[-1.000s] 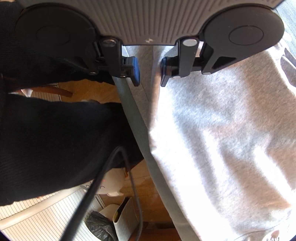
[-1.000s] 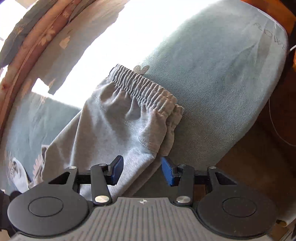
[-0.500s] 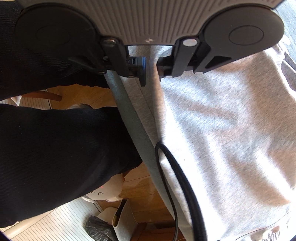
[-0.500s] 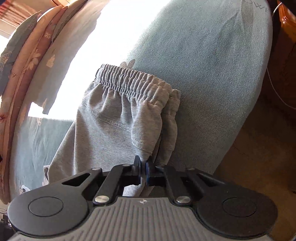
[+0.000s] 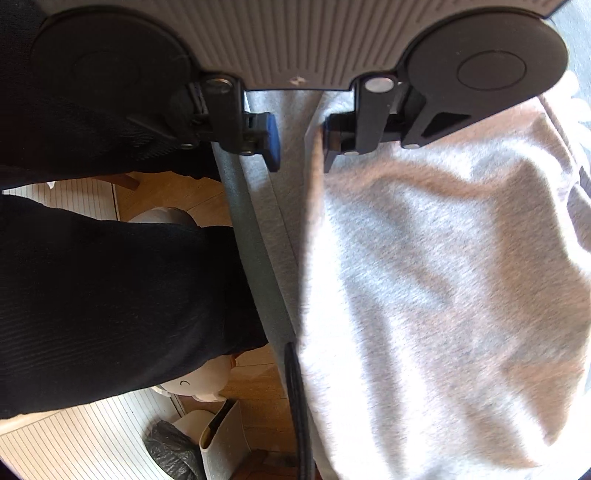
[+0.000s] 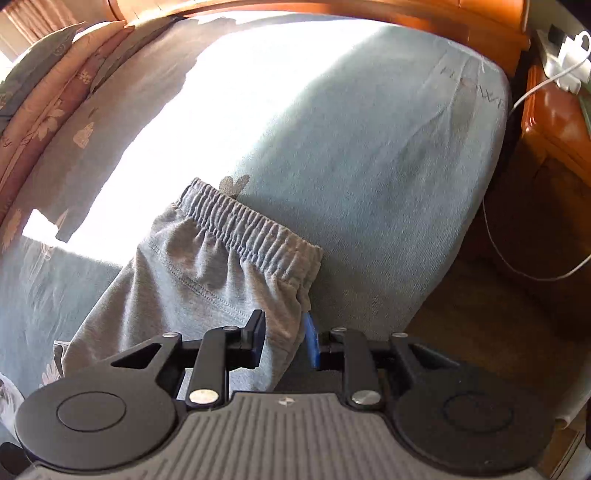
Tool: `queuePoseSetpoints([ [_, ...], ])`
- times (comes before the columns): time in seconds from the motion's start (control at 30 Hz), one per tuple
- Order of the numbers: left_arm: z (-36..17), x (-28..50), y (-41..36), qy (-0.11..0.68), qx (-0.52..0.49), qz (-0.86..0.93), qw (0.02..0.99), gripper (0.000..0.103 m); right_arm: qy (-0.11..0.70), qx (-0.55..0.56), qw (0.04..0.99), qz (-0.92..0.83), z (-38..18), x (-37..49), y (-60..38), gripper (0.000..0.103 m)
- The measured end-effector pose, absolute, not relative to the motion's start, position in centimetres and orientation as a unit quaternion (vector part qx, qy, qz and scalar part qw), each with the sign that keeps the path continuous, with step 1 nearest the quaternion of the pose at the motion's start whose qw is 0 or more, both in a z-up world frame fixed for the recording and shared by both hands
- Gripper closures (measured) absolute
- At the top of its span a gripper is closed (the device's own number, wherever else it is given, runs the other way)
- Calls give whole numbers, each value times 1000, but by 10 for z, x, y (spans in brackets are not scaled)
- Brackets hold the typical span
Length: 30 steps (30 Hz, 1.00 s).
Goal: Fold clothes
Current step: 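Open both grippers to release the pants' waistband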
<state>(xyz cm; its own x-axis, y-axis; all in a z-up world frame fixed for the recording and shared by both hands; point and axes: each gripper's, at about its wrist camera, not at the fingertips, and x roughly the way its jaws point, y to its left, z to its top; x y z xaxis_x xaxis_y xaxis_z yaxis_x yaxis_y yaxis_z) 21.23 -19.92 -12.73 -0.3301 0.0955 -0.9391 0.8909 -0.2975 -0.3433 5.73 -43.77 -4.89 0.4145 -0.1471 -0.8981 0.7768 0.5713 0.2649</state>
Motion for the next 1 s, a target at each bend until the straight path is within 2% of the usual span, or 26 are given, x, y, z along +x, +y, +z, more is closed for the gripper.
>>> queuePoseSetpoints([
  [0.1, -115, 225, -186, 527, 472, -625, 331, 65, 446, 317, 792, -271, -37, 64, -436, 75],
  [0.23, -104, 245, -176, 544, 457, -602, 366, 58, 482, 311, 778, -256, -68, 86, -441, 67],
  [0.33, -102, 261, -170, 563, 434, -573, 408, 54, 520, 320, 744, -272, -86, 87, -445, 67],
  [0.4, -103, 275, -168, 578, 412, -554, 435, 47, 520, 313, 750, -265, -78, 88, -442, 66],
  [0.47, -99, 290, -171, 585, 401, -534, 461, 46, 520, 293, 763, -248, -64, 93, -434, 63],
  [0.63, -121, 268, -181, 561, 370, -521, 526, 44, 520, 252, 800, -161, -40, 121, -405, 62],
  [0.77, -130, 281, -190, 557, 319, -520, 564, 43, 548, 266, 790, -71, -59, 153, -368, 61],
  [0.87, -156, 278, -197, 552, 308, -509, 584, 43, 588, 261, 765, -33, -77, 161, -339, 61],
  [0.93, -167, 297, -180, 576, 303, -486, 584, 39, 611, 250, 751, -9, -82, 162, -317, 61],
  [1.0, -175, 314, -166, 594, 301, -461, 586, 41, 616, 236, 751, 8, -81, 165, -309, 61],
])
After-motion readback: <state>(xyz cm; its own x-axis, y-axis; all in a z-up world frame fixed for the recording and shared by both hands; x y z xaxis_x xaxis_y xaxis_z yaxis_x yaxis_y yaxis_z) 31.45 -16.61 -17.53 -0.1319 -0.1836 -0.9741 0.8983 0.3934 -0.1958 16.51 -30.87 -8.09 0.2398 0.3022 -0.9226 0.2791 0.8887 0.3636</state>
